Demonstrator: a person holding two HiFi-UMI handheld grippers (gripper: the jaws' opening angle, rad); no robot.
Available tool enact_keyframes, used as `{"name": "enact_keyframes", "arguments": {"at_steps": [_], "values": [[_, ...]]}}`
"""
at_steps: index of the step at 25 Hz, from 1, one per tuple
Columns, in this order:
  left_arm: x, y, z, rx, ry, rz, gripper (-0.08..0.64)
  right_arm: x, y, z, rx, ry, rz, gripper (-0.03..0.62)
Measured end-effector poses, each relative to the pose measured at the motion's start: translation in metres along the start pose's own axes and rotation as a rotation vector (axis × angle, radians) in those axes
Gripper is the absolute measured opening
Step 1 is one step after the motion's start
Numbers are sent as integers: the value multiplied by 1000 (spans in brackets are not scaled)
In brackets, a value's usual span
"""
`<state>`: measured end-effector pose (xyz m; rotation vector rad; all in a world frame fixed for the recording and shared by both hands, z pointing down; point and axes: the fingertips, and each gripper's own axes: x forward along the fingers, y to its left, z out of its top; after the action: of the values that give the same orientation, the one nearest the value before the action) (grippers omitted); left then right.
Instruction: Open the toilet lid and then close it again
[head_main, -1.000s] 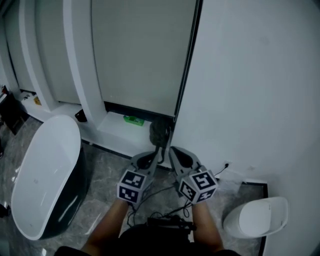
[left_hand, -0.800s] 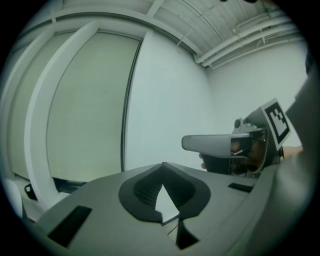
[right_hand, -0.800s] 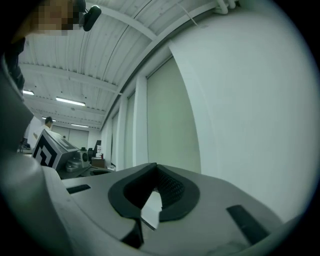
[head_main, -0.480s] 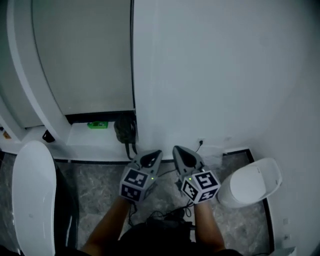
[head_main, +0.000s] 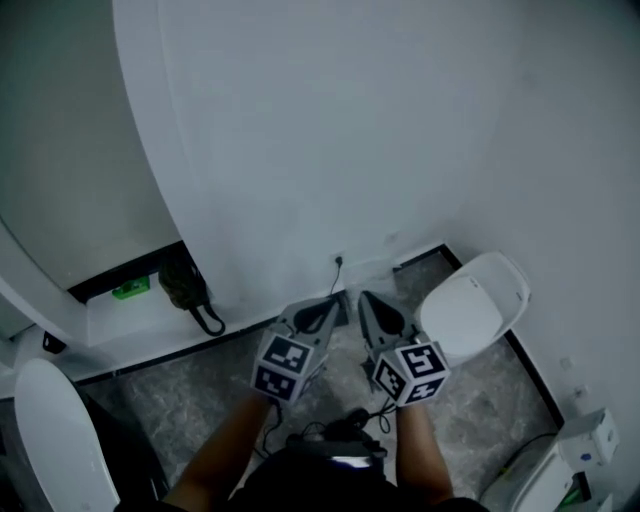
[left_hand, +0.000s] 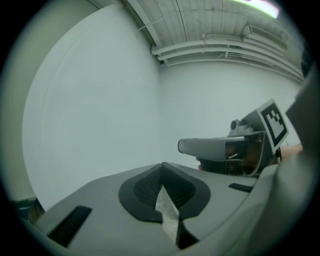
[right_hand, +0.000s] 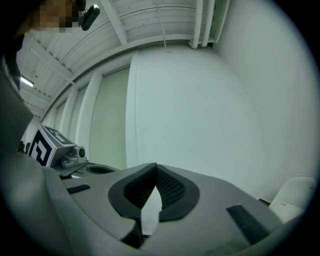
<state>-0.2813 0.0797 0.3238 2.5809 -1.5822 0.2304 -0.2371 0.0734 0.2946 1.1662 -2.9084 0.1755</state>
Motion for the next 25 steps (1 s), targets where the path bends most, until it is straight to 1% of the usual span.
{"name": "enact_keyframes", "arguments": {"at_steps": [6, 11, 15, 19, 25], "values": [[63, -40, 3, 29, 31, -134, 6, -30, -71, -2, 13, -4, -168, 11], [114, -68, 6, 34, 45, -217, 6, -51, -135, -8, 65, -19, -290, 11], [160, -87, 8, 46, 60, -265, 6, -62, -183, -7, 81, -26, -348, 11], [202, -114, 6, 91, 76, -311, 6, -72, -229, -9, 92, -32, -383, 11], [246, -139, 11, 133, 83, -344, 6, -86, -280, -2, 87, -55, -439, 11]]}}
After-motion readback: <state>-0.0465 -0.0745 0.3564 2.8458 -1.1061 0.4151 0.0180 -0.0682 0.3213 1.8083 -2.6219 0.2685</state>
